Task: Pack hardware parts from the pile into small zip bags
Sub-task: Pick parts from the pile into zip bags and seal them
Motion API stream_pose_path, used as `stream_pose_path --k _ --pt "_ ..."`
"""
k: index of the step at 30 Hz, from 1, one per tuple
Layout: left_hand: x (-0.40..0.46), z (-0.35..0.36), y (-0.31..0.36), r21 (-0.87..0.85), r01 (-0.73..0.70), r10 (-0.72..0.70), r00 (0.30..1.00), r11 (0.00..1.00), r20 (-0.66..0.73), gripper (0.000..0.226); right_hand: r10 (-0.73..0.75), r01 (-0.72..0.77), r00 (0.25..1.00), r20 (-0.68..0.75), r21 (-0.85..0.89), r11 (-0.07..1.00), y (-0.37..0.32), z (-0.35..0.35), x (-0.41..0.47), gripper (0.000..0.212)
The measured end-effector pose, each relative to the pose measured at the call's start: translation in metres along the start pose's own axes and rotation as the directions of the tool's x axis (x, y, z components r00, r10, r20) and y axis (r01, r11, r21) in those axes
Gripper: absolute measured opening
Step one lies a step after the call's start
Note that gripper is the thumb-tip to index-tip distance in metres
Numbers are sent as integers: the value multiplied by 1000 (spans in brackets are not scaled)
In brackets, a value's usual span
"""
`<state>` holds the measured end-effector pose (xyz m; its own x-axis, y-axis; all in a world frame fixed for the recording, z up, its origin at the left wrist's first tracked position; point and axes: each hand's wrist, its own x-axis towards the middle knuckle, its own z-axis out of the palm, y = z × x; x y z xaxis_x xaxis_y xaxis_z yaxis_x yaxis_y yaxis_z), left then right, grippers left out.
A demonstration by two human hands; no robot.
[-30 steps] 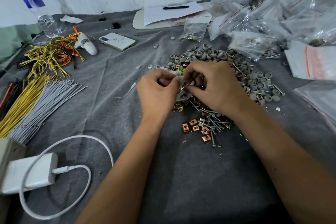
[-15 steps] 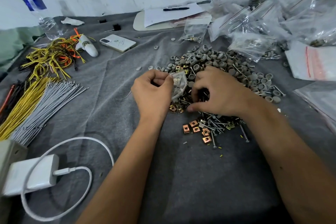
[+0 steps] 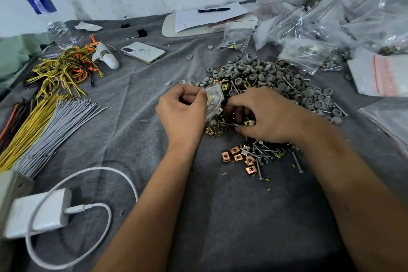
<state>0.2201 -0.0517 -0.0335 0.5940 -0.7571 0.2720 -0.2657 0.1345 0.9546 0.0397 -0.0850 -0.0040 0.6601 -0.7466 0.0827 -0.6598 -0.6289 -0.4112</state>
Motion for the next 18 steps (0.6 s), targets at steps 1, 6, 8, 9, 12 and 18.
stream_pose_path --k 1,6,8,9,12,18 --pt "0 0 -1 1 0 0 1000 1000 0 12 2 -1 1000 -9 32 999 2 -1 0 31" --pt "1 1 -3 8 -6 6 1000 1000 1 10 -18 41 989 -146 153 987 6 -2 2 32" --pt "1 2 -2 9 -15 15 1000 1000 15 10 -6 88 953 -304 258 962 7 -3 2 26" --pt "0 2 -2 9 -23 23 999 1000 26 10 13 117 920 -391 307 944 6 -3 2 22" --pt "-3 3 -1 37 -69 67 996 997 64 8 64 196 835 -547 404 893 0 0 3 14" --pt "-7 5 0 51 -120 113 987 992 115 9 -13 150 861 -509 228 962 -5 11 8 15"
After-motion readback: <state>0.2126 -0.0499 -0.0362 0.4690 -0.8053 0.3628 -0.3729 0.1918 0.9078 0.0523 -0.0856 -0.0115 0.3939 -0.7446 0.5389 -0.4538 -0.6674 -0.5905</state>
